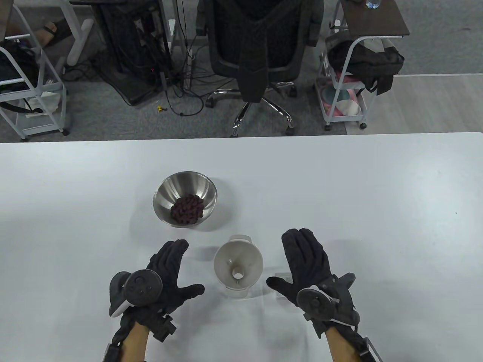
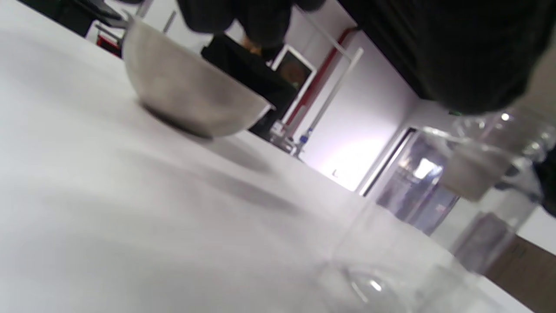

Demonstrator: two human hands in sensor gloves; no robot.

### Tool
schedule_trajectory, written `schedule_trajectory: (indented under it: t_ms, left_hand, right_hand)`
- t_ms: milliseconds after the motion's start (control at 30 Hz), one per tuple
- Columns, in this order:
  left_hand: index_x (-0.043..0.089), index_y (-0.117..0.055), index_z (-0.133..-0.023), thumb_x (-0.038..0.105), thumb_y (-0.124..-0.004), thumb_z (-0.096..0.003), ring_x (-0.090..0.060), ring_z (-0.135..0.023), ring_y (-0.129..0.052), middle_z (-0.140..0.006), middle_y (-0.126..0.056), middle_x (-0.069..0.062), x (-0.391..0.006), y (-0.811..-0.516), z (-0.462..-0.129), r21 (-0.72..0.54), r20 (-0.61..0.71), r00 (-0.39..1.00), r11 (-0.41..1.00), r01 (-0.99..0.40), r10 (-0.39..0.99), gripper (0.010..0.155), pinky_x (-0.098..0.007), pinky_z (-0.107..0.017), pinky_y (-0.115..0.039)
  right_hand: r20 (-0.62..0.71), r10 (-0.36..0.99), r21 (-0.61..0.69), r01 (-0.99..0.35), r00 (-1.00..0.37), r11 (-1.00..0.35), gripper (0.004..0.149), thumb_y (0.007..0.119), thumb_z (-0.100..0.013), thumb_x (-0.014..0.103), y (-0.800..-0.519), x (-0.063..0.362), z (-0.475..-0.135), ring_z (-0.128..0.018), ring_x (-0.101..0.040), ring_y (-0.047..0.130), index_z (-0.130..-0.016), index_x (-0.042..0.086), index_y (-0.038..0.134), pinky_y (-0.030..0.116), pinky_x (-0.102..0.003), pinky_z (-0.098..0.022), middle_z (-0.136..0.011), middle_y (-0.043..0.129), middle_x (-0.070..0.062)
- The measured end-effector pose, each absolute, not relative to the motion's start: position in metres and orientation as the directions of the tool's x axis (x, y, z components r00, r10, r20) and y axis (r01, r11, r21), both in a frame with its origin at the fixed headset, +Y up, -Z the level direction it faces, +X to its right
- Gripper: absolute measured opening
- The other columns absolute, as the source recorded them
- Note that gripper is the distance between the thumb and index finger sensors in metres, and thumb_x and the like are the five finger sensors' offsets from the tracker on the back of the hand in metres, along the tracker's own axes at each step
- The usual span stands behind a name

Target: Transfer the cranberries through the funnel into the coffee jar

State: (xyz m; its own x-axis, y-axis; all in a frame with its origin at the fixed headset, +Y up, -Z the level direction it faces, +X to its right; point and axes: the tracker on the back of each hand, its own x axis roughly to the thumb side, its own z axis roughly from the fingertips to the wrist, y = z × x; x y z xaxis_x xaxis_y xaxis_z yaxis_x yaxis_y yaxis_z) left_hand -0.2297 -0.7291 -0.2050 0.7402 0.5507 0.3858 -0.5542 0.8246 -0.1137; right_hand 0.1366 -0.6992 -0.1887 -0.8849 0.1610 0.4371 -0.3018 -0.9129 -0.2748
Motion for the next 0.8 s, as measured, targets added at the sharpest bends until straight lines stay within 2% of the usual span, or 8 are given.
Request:
schedule_trajectory:
  t_ms: [100,267,500,800]
  left_hand:
    - [0.01,-0.031,-0.115,0.066,-0.087,-0.0385,-0.053,-0.107,-0.054,-0.117,-0.047,-0.021,-0.234,-0.727,-0.204,-0.062,0.377,0.743,0.816,-0.575,0.553,0.11,-0.076,-0.069,-0.046]
    - [0.011,-0.035,-0.115,0.064,-0.085,-0.0404,-0.05,-0.105,-0.061,-0.116,-0.052,-0.019,-0.239,-0.725,-0.202,0.03,0.35,0.762,0.806,-0.591,0.545,0.105,-0.073,-0.07,-0.051]
    - [0.008,-0.036,-0.114,0.065,-0.082,-0.0432,-0.049,-0.097,-0.074,-0.112,-0.058,-0.022,-0.242,-0.726,-0.206,0.151,0.214,0.864,0.858,-0.491,0.456,0.103,-0.068,-0.065,-0.064]
    - [0.002,-0.039,-0.113,0.066,-0.076,-0.0478,-0.045,-0.08,-0.09,-0.107,-0.064,-0.028,-0.252,-0.735,-0.218,0.186,0.037,0.827,0.809,-0.557,0.561,0.098,-0.06,-0.055,-0.077]
  right_hand:
    - [0.407,0.15,-0.275,-0.278,-0.901,-0.92,0.106,0.078,-0.049,0.065,-0.704,0.145,-0.195,-0.113,-0.057,0.042,-0.119,0.012,0.019,0.053,-0.068,-0.075,-0.124,0.036,-0.022]
    - [0.397,0.211,-0.264,-0.332,-0.893,-0.906,0.105,0.078,-0.05,0.065,-0.711,0.153,-0.195,-0.112,-0.057,0.042,-0.119,0.012,0.019,0.052,-0.068,-0.075,-0.124,0.036,-0.022]
    - [0.414,0.27,-0.238,-0.39,-0.869,-0.889,0.104,0.077,-0.05,0.065,-0.717,0.156,-0.194,-0.113,-0.056,0.042,-0.119,0.013,0.019,0.052,-0.068,-0.075,-0.123,0.036,-0.021]
    - [0.416,0.316,-0.223,-0.433,-0.852,-0.873,0.103,0.077,-0.051,0.065,-0.72,0.161,-0.191,-0.112,-0.056,0.043,-0.119,0.013,0.02,0.053,-0.067,-0.074,-0.123,0.038,-0.021]
